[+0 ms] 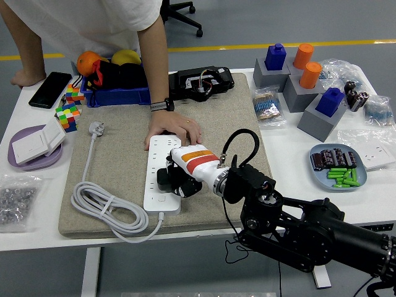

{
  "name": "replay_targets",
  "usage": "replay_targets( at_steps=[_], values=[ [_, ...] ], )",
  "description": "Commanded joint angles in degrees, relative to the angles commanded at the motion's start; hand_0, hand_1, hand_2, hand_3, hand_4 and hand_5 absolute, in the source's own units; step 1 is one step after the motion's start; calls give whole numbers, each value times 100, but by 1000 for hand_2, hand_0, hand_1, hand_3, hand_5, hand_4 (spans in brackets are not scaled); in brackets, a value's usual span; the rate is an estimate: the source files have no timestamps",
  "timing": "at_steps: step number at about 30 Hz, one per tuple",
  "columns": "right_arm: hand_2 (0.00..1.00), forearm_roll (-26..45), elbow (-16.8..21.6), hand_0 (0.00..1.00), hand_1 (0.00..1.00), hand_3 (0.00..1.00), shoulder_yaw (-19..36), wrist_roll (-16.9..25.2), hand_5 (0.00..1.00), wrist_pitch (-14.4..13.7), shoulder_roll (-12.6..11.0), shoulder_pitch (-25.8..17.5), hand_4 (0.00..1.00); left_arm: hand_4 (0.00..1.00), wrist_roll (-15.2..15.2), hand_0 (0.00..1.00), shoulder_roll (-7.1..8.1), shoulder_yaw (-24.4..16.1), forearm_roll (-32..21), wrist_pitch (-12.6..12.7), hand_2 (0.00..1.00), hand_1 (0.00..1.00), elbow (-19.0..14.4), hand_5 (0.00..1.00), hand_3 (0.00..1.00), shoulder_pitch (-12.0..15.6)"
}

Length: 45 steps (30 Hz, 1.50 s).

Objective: Press the white button,pick up the black plug,place it near the board,insert it into the board

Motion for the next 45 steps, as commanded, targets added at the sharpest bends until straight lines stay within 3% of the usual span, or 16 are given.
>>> replay_targets(
  at_steps=[38,43,45],
  values=[
    [499,15,-140,422,448,519,-332,14,2,69,0,290,781,574,1,649,10,-10,-25,0,642,643,0,38,685,3],
    [499,39,-115,422,448,519,-338,-4,2,166,0,309,781,574,5,649,9,-15,17,-5,642,643,0,38,685,2],
    [543,90,-93,421,481,543,-358,-34,2,246,0,303,807,572,4,649,7,-15,12,-3,641,643,0,38,685,3]
  ],
)
